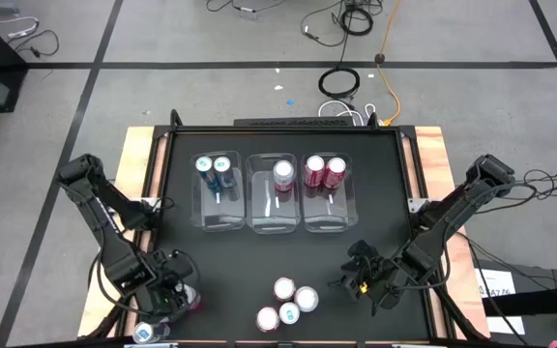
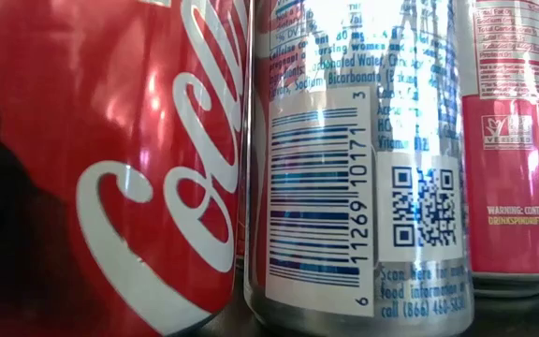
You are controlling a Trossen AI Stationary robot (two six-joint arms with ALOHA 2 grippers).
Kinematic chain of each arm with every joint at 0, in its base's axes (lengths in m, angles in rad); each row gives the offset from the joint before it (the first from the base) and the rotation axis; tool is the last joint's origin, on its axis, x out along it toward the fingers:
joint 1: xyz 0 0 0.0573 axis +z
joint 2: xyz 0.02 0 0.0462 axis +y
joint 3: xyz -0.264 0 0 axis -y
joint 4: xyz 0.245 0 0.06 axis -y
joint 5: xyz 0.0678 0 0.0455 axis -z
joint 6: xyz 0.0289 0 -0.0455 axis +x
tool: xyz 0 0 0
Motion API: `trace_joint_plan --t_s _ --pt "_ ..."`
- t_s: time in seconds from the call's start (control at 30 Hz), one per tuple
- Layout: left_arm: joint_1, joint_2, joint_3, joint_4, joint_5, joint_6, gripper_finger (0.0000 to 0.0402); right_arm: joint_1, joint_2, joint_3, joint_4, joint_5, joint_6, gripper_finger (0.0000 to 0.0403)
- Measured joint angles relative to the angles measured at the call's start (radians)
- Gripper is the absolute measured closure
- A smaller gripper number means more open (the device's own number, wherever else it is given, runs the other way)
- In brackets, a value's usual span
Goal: Sort soda cans
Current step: Put the pink-white soda can into the middle transparent bin
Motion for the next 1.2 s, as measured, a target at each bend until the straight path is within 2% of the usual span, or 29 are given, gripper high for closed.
trace_joint_plan --t_s 0.23,0.43,0.83,1.2 --pt "0.001 0.003 0.000 -0.001 0.021 0.082 0.0100 0.000 0.000 0.000 0.033 0.001 0.061 0.0007" --pt "0.000 0.004 0.000 -0.001 0.021 0.083 0.0100 0.000 0.000 0.000 0.034 0.002 0.101 0.0007" --pt "0.018 0.004 0.000 0.023 0.042 0.055 0.0100 0.000 0.000 0.000 0.079 0.053 0.100 0.0007" --pt "0.018 0.004 0.000 0.055 0.062 0.051 0.0100 0.000 0.000 0.000 0.078 0.055 0.071 0.0007"
